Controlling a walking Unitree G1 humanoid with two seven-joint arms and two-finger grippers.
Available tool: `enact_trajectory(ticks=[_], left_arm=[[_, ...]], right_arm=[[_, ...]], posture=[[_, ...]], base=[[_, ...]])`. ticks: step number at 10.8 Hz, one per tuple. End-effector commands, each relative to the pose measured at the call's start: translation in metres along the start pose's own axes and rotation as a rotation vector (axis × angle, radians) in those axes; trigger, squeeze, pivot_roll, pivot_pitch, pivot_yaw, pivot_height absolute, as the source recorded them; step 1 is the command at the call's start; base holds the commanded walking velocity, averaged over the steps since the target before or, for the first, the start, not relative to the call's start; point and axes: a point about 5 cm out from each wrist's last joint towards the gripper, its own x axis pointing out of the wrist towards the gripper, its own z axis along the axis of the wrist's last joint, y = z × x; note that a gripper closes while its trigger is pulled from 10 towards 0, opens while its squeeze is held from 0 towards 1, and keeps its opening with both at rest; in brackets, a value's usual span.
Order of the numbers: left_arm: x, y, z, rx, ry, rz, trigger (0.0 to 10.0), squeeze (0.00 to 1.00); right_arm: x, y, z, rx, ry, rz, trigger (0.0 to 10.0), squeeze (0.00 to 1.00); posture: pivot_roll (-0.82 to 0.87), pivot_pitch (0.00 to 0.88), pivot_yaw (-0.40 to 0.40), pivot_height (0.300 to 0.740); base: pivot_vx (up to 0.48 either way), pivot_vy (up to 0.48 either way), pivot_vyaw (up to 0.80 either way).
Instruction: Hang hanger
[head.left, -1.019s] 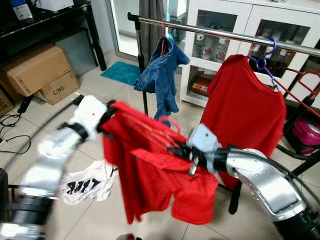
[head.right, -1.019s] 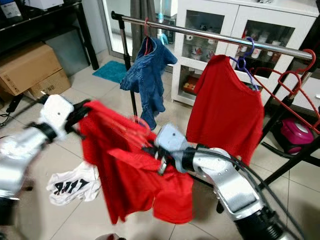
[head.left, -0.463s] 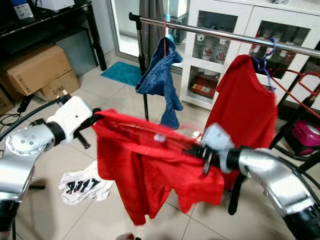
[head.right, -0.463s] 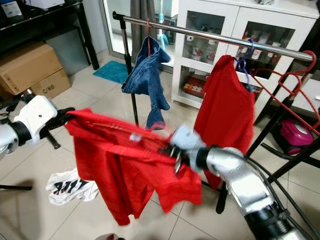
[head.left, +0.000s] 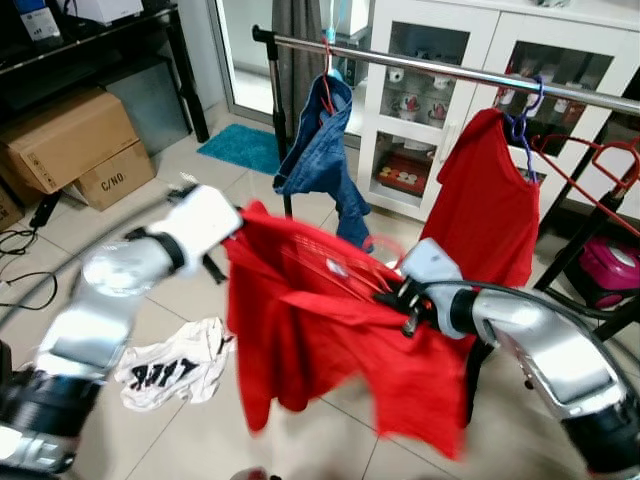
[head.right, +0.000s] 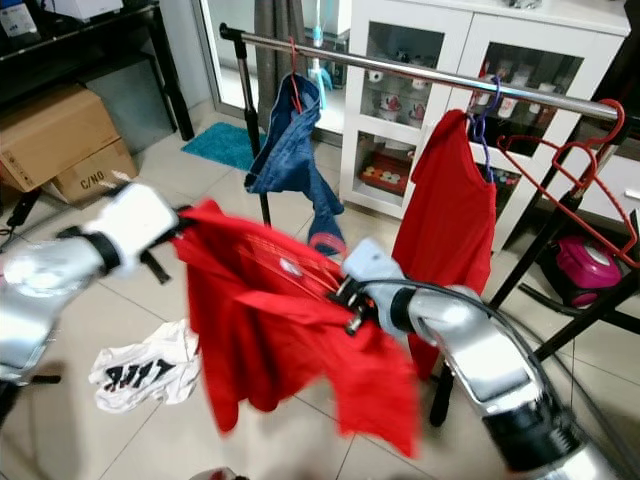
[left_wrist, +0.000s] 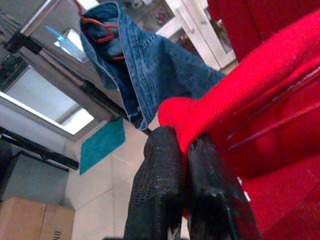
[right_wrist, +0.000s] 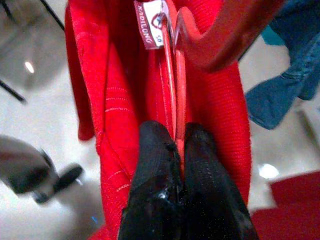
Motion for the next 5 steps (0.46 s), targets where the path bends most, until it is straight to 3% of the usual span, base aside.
enact_trajectory(ticks=[1,2,3,4,5], left_arm=[[-0.001,0.013,0.005,0.048,0.006,0.05,0.0,0.0],[-0.008,0.016,-0.003,0.093,0.065,0.042,0.0,0.0],[-0.013,0.018,-0.011,0.115,0.114,0.034,0.0,0.0],[-0.026,0.023,-0.031,0.123,0.217,0.024,0.0,0.0],[-0.037,0.032,-0.046,0.142,0.294,0.056,0.0,0.0]], right_arm=[[-0.006,-0.006,-0.003,-0.066,0.093,-0.033,0.0,0.0],[-0.013,-0.008,-0.009,-0.137,0.178,-0.027,0.0,0.0],[-0.017,-0.01,-0.012,-0.147,0.206,-0.027,0.0,0.0],[-0.023,-0.013,-0.01,-0.087,0.152,-0.013,0.0,0.0],[-0.029,-0.015,-0.013,-0.095,0.134,0.024,0.0,0.0]], posture=[[-0.06,0.0,0.036,0.74],[-0.06,0.0,0.035,0.74],[-0.05,0.0,0.032,0.74],[-0.05,0.0,0.032,0.74],[-0.05,0.0,0.035,0.74]], base=[[0.0,0.0,0.0],[0.0,0.0,0.0],[0.0,0.0,0.0],[0.0,0.0,0.0],[0.0,0.0,0.0]])
